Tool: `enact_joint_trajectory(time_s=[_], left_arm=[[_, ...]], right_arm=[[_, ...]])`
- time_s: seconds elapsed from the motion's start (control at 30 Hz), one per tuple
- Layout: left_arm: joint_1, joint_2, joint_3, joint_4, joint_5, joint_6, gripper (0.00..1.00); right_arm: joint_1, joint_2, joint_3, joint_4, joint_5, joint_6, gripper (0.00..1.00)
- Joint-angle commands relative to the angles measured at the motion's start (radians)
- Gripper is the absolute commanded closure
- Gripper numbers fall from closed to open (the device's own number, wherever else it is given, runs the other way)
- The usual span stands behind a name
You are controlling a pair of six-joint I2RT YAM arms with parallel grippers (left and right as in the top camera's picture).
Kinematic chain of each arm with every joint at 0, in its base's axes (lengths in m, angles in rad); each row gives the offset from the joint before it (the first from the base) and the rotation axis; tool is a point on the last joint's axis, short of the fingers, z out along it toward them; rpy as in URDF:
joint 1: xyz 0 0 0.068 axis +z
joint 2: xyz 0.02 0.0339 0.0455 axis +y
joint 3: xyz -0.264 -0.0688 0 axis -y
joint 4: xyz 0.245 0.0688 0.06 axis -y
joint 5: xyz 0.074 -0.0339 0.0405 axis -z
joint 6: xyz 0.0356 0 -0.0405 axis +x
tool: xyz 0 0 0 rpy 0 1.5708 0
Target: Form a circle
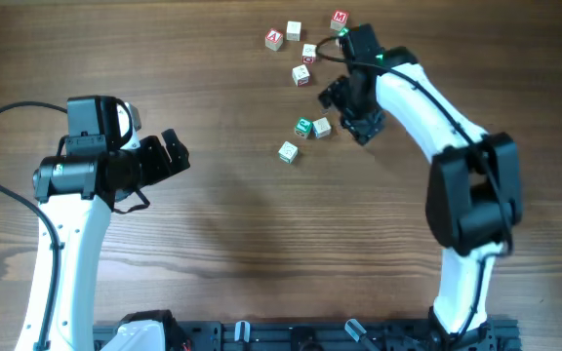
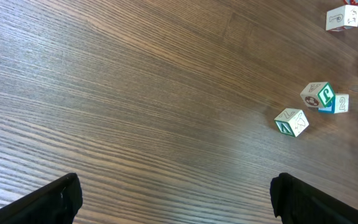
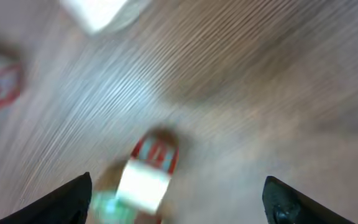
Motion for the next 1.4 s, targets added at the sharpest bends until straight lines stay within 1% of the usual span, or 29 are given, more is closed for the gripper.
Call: enact_joint_trajectory(time_s=[0.0,0.03,0.1,0.17,0.23,0.33,0.4,0.47,0.6,0.67,0.73,0.8,0.9,0.97,1.03,1.13,1.23,1.37], left_arm=[[0.005,-0.013,-0.006,0.0,0.001,0.021,0.0],[0.005,-0.013,-0.006,0.0,0.001,0.021,0.0],[0.005,-0.013,-0.006,0.0,0.001,0.021,0.0],[0.005,-0.013,-0.006,0.0,0.001,0.021,0.0],[0.005,-0.013,-0.006,0.0,0.001,0.021,0.0],[0.005,-0.013,-0.006,0.0,0.001,0.021,0.0],[0.005,-0.013,-0.006,0.0,0.001,0.021,0.0],[0.005,-0.013,-0.006,0.0,0.001,0.021,0.0],[0.005,-0.013,-0.006,0.0,0.001,0.021,0.0],[0.005,-0.013,-0.006,0.0,0.001,0.021,0.0],[0.005,-0.013,-0.006,0.0,0.001,0.021,0.0],[0.005,-0.013,-0.006,0.0,0.001,0.021,0.0],[0.005,-0.013,-0.006,0.0,0.001,0.021,0.0],[0.005,-0.013,-0.006,0.0,0.001,0.021,0.0],[0.005,-0.013,-0.006,0.0,0.001,0.021,0.0],[0.005,-0.013,-0.006,0.0,0.001,0.021,0.0],[0.005,-0.013,-0.006,0.0,0.001,0.021,0.0],[0.005,-0.013,-0.006,0.0,0.001,0.021,0.0]], right_arm=[[0.113,-0.082,0.014,-0.004,0.002,-0.089,0.02],[0.146,-0.079,0.013,0.0,0.008,-0.088,0.0],[0.211,-0.065,0.012,0.0,0.037,-0.081,0.0],[0.265,-0.048,0.01,0.001,0.09,-0.03,0.0],[0.312,-0.021,0.01,0.006,0.193,0.034,0.01],[0.348,0.022,0.01,0.002,0.252,0.073,0.02],[0.35,0.048,0.01,0.002,0.259,0.081,0.06],[0.347,0.067,0.01,0.005,0.269,0.098,0.07],[0.347,0.096,0.009,0.014,0.273,0.098,0.23],[0.347,0.103,0.009,0.014,0.268,0.097,0.33],[0.347,0.11,0.009,0.014,0.268,0.098,0.39],[0.347,0.12,0.008,0.019,0.257,0.098,0.45],[0.347,0.129,0.007,0.022,0.258,0.097,0.48],[0.348,0.129,-0.001,0.033,0.258,0.094,0.52],[0.349,0.135,-0.004,0.041,0.257,0.095,0.63],[0.349,0.142,-0.005,0.051,0.257,0.093,0.71],[0.349,0.142,-0.005,0.034,0.225,0.027,0.75],[0.34,0.139,-0.004,0.008,0.18,-0.038,0.86]])
